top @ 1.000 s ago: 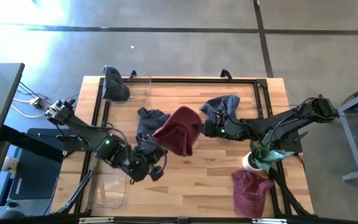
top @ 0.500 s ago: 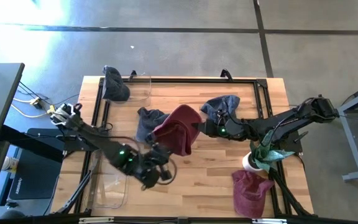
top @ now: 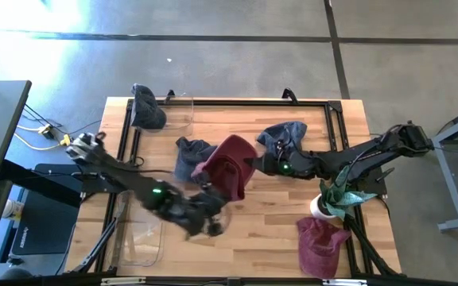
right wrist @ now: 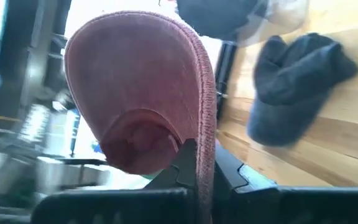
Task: Pick & Place hat
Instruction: Put the left red cap into the bottom transparent bin
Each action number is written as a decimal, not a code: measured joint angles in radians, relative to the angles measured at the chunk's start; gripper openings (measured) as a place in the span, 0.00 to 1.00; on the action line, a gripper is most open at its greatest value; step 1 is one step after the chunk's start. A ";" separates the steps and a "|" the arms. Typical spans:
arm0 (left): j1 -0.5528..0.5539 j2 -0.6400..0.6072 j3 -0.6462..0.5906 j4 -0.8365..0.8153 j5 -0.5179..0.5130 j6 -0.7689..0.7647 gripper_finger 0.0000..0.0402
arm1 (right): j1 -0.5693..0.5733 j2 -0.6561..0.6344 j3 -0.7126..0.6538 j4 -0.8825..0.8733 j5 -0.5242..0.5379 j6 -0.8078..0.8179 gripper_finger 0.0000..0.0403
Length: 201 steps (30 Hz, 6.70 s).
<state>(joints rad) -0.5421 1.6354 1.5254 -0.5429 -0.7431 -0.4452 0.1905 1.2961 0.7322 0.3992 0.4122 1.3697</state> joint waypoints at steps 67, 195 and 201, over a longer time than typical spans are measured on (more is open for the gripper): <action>0.493 -0.176 -0.211 -0.116 0.651 -0.345 0.01 | -0.047 -0.012 0.203 -0.655 -0.235 -0.270 0.20; 0.763 0.103 -0.180 0.160 1.289 -0.400 0.12 | 0.303 0.716 0.773 -1.058 -0.023 -1.255 0.03; 0.810 0.102 -0.147 0.163 1.381 -0.283 0.36 | 0.284 0.580 0.815 -1.089 -0.211 -1.157 0.01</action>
<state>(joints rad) 0.2681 1.7378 1.3788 -0.3795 0.6381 -0.7283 0.4749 1.8756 1.5475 -0.6893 0.2014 0.2127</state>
